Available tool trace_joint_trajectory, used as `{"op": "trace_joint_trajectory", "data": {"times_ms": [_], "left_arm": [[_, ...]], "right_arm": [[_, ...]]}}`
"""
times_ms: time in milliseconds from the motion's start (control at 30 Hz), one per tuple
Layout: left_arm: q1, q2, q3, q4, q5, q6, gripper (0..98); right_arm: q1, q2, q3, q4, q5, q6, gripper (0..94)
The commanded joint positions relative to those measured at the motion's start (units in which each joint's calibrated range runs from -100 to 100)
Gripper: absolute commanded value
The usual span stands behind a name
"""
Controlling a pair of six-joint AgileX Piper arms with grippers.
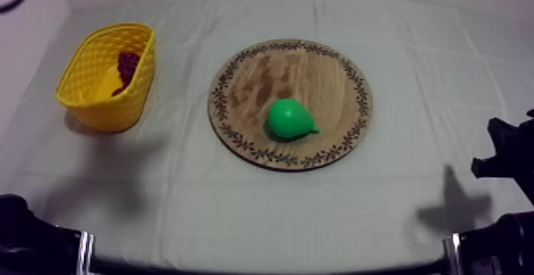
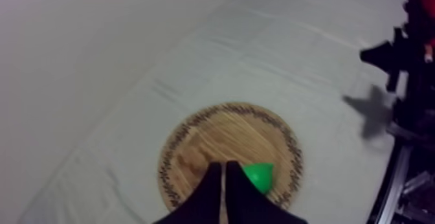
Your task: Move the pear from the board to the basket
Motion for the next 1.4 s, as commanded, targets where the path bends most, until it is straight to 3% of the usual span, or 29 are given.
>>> {"op": "trace_joint_trajectory", "data": {"times_ms": [0, 433, 667, 800, 1367], "left_arm": [[1.9, 1.0, 1.5, -0.16, -0.7, 0.0, 0.0], [4.2, 13.8, 5.8, -1.93, -10.2, 2.1, 0.0], [4.4, 22.1, 5.2, -4.48, -14.2, 3.2, 0.0], [4.3, 26.6, 5.3, -4.91, -16.5, 3.1, 0.0], [4.0, 36.4, 3.0, -5.19, -16.2, 0.1, 0.0]], "right_arm": [[0.0, 0.0, 0.1, 0.0, 0.0, 0.0, 0.5], [0.0, 0.0, 0.1, 0.0, 0.0, 0.0, 0.5], [0.0, 0.0, 0.1, 0.0, 0.0, 0.0, 0.5], [0.0, 0.0, 0.1, 0.0, 0.0, 0.0, 0.5], [0.0, 0.0, 0.1, 0.0, 0.0, 0.0, 0.5]]}}
